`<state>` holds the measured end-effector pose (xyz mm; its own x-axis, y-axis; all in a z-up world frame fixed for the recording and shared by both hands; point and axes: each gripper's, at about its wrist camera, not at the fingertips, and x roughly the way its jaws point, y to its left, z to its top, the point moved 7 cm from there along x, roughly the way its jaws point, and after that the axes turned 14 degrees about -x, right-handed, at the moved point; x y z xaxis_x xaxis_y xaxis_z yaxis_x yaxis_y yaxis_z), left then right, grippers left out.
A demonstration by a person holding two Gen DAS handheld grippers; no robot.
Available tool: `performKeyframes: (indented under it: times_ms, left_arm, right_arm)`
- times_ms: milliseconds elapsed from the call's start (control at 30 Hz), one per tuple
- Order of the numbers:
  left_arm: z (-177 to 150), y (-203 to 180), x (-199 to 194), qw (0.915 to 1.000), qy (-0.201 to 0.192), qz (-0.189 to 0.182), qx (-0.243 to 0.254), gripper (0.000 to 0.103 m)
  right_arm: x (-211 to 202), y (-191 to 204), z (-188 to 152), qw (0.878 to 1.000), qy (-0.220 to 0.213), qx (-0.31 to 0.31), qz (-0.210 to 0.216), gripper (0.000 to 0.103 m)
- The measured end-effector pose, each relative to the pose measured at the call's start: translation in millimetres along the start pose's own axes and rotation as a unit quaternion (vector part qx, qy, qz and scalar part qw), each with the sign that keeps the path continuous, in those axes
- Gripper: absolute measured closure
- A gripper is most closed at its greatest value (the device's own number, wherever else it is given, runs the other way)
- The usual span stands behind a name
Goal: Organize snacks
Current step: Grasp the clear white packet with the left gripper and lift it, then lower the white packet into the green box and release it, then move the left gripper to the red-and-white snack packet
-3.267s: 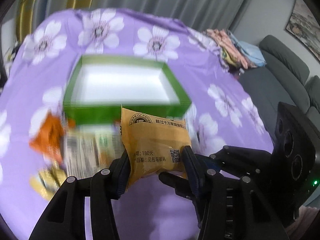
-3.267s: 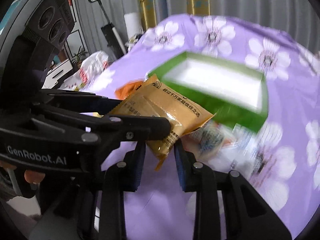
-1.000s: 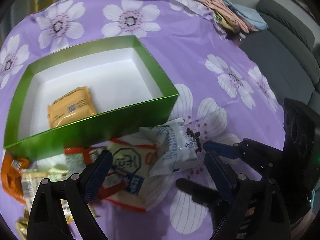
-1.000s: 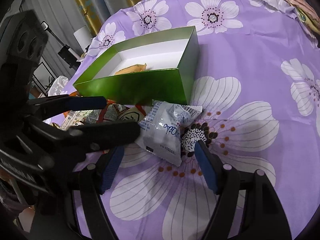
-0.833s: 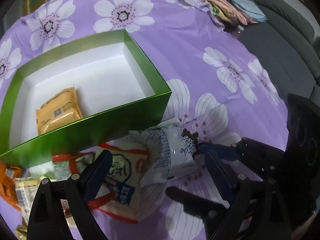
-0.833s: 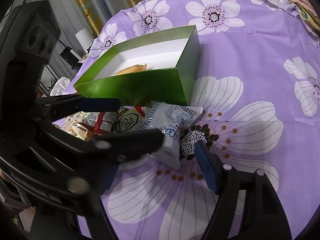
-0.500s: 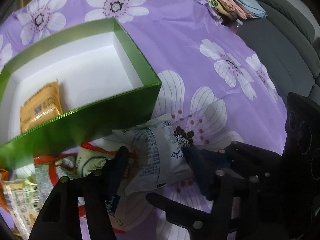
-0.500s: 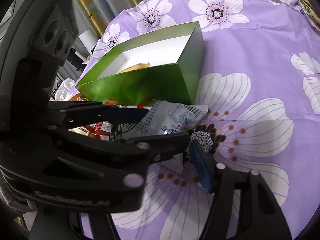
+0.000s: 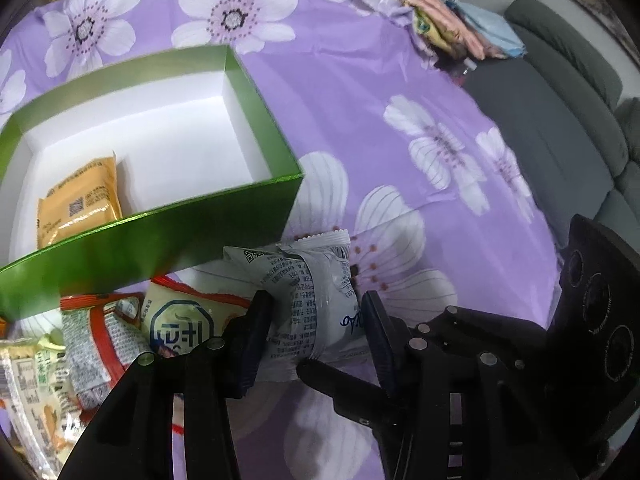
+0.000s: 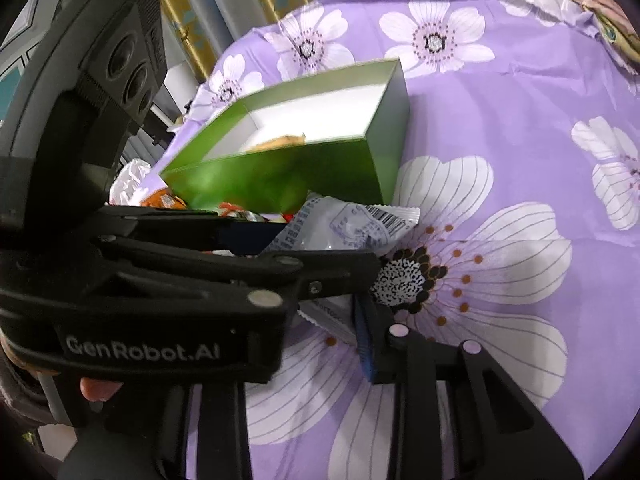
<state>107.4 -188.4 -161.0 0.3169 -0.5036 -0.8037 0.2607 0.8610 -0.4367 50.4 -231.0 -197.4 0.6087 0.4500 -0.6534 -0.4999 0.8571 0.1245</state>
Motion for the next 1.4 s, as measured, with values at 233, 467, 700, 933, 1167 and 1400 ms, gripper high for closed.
performKeyframes:
  times_ms: [233,467,700,933,1167,1400]
  left_arm:
    - [14.7,-11.2,-46.6,0.998,-0.062,-0.015,0.005,0.056]
    - [48.5,8.0,-85.9,0.9933,-0.114,-0.011,-0.011,0.056]
    - [84.2,51.7,-93.2,0.989,-0.14,0.019,-0.042,0.056]
    - [104.5,97.0,-73.4,0.9877,-0.123,0.034,-0.091,0.056]
    - [106.5,117.9,-71.4,0.984,-0.128,0.048,-0.115,0.021]
    - [99.8,134.9,-99.4,0.9775,-0.152,0.061,-0.133,0.021]
  right_arm:
    - [-30.7,16.4,34.5,0.998,-0.046,-0.035,-0.01,0.073]
    - [-25.4,35.9,84.2,0.994,-0.075,-0.081,-0.003,0.073]
    - [16.4,46.3,123.4,0.993,-0.07,-0.095,0.024,0.072]
    - [62.2,51.7,135.4,0.994,-0.031,-0.098,0.033,0.069]
    - [65.6,43.5,140.4,0.995,-0.035,-0.096,0.004,0.047]
    - [35.6,22.6,130.8,0.996,-0.048,-0.071,-0.012,0.045]
